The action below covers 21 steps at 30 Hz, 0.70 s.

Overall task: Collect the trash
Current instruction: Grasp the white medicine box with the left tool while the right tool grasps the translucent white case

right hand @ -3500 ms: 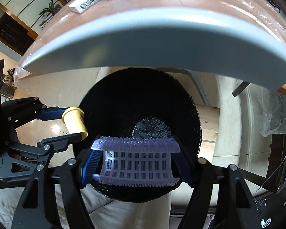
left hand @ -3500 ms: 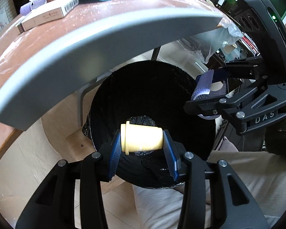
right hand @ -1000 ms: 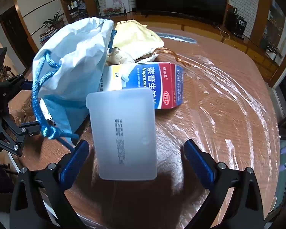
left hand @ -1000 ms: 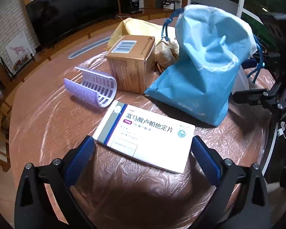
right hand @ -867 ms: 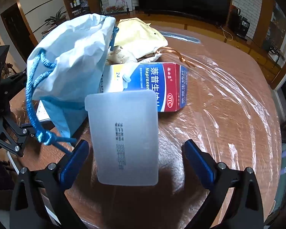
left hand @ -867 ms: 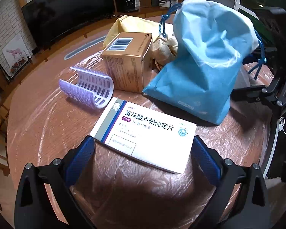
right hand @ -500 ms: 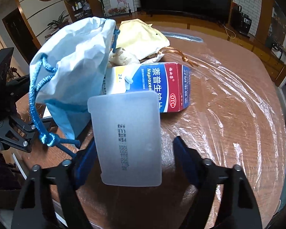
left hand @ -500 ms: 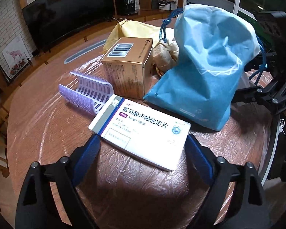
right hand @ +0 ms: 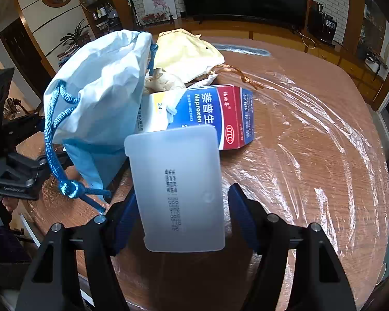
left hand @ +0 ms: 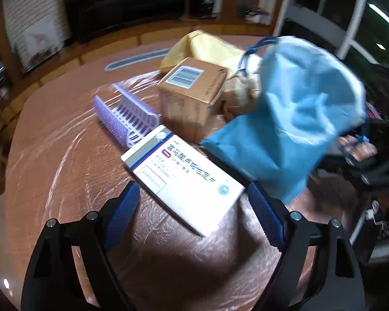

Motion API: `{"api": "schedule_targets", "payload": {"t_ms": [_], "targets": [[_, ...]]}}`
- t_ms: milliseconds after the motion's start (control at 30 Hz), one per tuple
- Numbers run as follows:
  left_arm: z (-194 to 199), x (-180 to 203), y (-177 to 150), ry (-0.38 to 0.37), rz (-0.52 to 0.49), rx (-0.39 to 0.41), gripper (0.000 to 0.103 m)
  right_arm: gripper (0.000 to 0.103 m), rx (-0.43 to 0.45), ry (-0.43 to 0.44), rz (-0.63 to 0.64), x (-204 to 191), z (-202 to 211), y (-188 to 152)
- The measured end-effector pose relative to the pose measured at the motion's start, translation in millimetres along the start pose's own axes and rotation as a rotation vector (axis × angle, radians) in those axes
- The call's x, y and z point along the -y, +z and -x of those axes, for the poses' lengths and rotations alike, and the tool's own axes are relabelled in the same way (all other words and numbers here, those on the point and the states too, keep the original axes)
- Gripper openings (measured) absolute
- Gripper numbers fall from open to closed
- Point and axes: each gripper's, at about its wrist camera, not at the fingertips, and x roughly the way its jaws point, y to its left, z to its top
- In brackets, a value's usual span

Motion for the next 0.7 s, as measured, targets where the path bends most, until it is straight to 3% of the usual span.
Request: {"api": "schedule_targets", "payload": {"t_ms": [100, 200, 333, 433, 600, 700], "targets": [[-7.7, -2.7, 5.4, -0.021, 0.084, -0.022, 0.087, 0.068, 0.0, 0.006, 0.005, -2.1, -0.3, 0.8], [-9.2, -1.3, 6.7, 0.003, 0.094, -0.017, 0.086, 0.068, 0.0, 0.009, 0.004, -4.2, -1.1, 1.0], [-4.0, -7.1, 1.4, 0.004, 0.093, -0.013, 0.07, 0.07, 0.001, 0.002, -0.007, -1.7, -2.0, 1.2], [-1.3, -16.5, -2.4, -0.004, 0.096, -0.011, 0.066, 0.074, 0.011, 0.0, -0.026, 1.6, -2.2, 1.7], [-1.4, -17.9, -2.2, -0.034, 0.08, -0.007, 0.065, 0.074, 0.025, -0.011, -0.028, 2.2, -0.1, 3.5], [-4.5, -9.8, 4.2, 0.049, 0.05, -0.006, 0.077, 0.074, 0.027, -0.033, -0.008, -1.5, -0.8, 4.8]]}}
